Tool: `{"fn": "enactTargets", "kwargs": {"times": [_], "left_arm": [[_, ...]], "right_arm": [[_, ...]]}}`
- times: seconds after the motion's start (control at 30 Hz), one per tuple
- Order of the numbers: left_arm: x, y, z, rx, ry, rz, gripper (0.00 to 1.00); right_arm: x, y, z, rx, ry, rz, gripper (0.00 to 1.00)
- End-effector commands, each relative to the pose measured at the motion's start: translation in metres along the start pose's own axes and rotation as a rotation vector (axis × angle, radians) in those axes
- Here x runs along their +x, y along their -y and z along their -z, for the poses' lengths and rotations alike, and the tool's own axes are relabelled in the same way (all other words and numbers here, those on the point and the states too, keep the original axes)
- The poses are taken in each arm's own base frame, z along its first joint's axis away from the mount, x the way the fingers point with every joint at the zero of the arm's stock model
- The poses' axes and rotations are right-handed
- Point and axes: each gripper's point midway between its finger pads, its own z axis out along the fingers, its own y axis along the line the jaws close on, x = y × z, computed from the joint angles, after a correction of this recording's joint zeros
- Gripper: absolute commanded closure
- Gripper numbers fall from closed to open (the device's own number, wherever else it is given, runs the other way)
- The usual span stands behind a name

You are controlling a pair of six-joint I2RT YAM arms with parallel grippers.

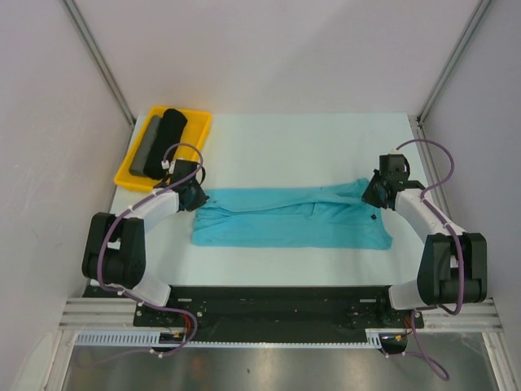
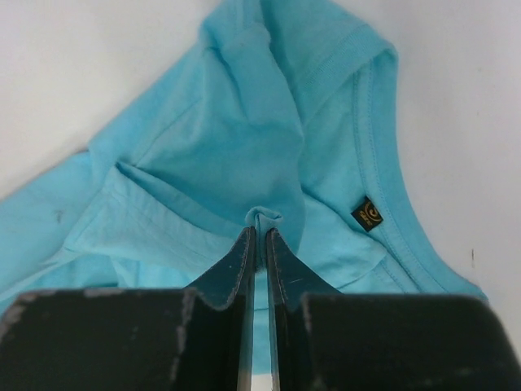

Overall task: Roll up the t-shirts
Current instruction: Fold the T-shirt at the center of the board.

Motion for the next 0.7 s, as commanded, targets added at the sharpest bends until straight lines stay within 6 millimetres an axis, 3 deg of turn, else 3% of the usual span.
{"fn": "enactTargets", "kwargs": {"times": [0.0,0.37,0.57,0.67], "left_arm": [[0.0,0.008,0.008,0.05,0.018,0.029,1.0],[-0.015,0.009,0.019,0.046,0.055,0.04,1.0],[-0.011,0.003,0.019,0.025,0.05,0.036,1.0],[-0.005,-0.002,0.016,0.017,0.039,0.041,0.99]], "right_arm": [[-0.001,0.005,0.005,-0.022,0.02,-0.04,1.0],[-0.012,0.011,0.015,-0.03,0.055,-0.065,1.0],[-0.008,0.014,0.013,-0.02,0.038,-0.064,1.0],[0.004,0.009,0.01,-0.054,0.007,-0.064,0.96]]}}
